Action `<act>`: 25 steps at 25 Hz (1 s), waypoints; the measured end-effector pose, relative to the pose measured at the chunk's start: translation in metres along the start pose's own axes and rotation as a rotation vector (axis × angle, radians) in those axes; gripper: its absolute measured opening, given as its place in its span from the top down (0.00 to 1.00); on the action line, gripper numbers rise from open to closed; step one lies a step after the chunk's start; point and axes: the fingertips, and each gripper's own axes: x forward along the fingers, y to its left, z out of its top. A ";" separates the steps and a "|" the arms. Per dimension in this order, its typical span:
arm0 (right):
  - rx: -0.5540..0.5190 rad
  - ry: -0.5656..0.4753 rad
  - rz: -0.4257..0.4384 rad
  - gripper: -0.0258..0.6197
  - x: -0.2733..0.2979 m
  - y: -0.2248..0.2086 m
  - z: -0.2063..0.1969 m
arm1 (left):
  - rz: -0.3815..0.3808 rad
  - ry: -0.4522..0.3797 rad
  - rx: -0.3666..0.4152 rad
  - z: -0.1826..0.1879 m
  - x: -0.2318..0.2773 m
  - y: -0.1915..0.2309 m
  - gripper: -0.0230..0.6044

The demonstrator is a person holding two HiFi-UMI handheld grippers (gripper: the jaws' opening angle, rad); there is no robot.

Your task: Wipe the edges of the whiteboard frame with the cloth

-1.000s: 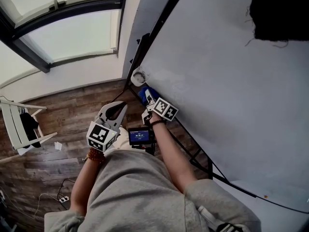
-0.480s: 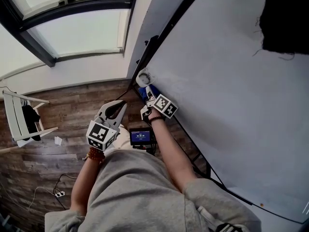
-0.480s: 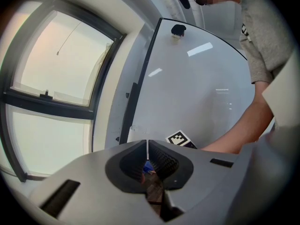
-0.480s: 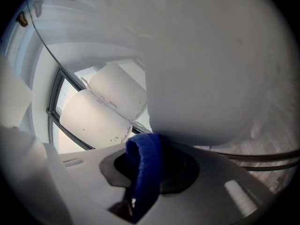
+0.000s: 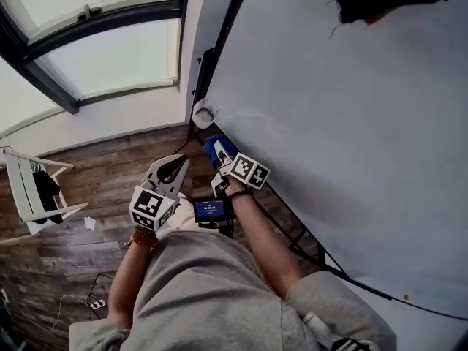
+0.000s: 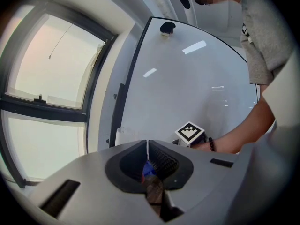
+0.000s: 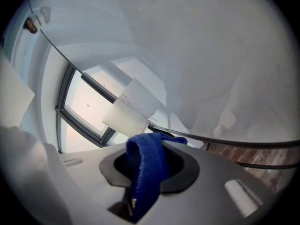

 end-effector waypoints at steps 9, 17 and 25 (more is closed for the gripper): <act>-0.626 -0.263 0.110 0.79 -0.120 0.089 0.049 | 0.085 -0.028 0.078 0.037 0.013 -0.043 0.93; -0.986 -0.439 -0.052 0.80 -0.205 0.112 0.058 | 0.084 -0.145 0.148 0.084 0.009 -0.108 0.93; -1.039 -0.505 -0.096 0.80 -0.251 0.133 0.064 | 0.031 -0.134 0.095 0.075 0.008 -0.130 0.93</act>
